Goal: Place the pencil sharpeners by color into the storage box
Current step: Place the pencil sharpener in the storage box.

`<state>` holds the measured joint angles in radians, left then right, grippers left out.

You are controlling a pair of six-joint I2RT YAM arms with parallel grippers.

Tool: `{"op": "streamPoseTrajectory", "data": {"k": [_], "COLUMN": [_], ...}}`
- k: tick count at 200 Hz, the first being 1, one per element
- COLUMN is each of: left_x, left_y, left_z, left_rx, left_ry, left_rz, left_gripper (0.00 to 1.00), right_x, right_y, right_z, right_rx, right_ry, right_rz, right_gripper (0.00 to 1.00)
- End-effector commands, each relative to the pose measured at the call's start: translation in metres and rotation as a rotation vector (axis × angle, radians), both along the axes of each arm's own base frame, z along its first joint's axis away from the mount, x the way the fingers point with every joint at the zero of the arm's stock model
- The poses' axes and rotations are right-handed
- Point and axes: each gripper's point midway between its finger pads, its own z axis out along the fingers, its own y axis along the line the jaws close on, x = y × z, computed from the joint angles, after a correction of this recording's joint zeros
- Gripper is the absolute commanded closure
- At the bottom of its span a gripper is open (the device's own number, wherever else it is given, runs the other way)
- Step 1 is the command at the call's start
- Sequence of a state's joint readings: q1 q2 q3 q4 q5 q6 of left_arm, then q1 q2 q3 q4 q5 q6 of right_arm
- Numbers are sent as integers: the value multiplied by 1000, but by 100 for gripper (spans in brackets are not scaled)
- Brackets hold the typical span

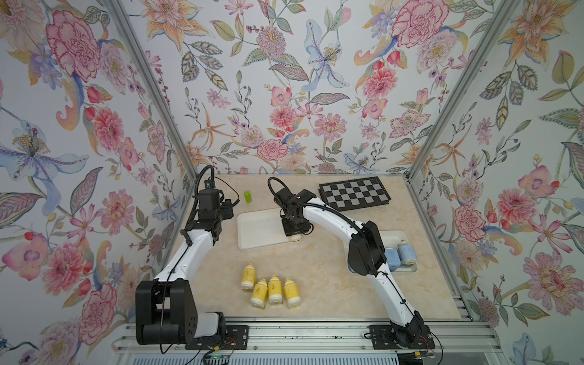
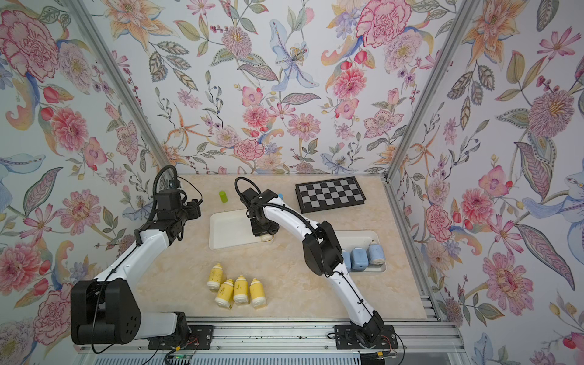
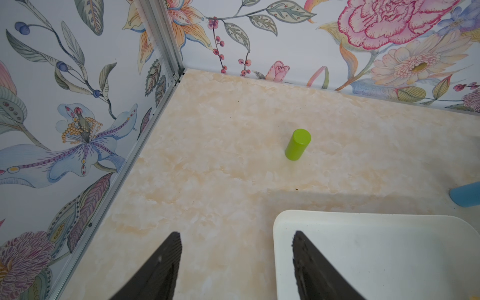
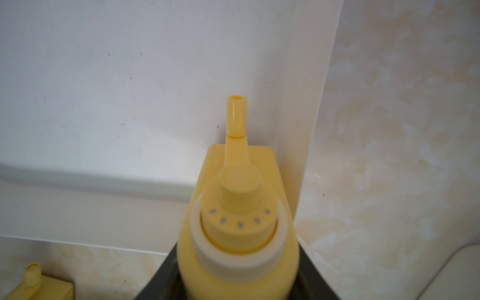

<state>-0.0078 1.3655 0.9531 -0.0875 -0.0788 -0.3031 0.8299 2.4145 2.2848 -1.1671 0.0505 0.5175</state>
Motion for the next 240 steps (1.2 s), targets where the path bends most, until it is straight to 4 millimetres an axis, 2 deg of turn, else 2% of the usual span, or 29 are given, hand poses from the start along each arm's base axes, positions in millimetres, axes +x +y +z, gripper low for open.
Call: {"op": "streamPoseTrajectory", "data": {"k": [1,40,101,202,240], "left_x": [-3,-2,-2,-1,0], "left_y": [-5,-5,-6,-8,-10], "left_z": [4,3,2,1,-1], "left_rx": [-6,-5,-5,-15,-23], "left_ry": [-16,-12,-9,-9,-4], "left_rz": [-17,-18,-19,-28,-36], "left_gripper": [30,30,30,30,30], "right_x": [4,9,8,6,8], "right_y": [1,3,1,2,0], "right_z": [26,21,16,-6,-11], "right_rx": [27,35,25,-3,-12], "right_ry": [-36,-30,-19,16,20], "right_rz": [-25,-32,-32,-30,-36], "right_gripper": [65,59,59,59,48]}}
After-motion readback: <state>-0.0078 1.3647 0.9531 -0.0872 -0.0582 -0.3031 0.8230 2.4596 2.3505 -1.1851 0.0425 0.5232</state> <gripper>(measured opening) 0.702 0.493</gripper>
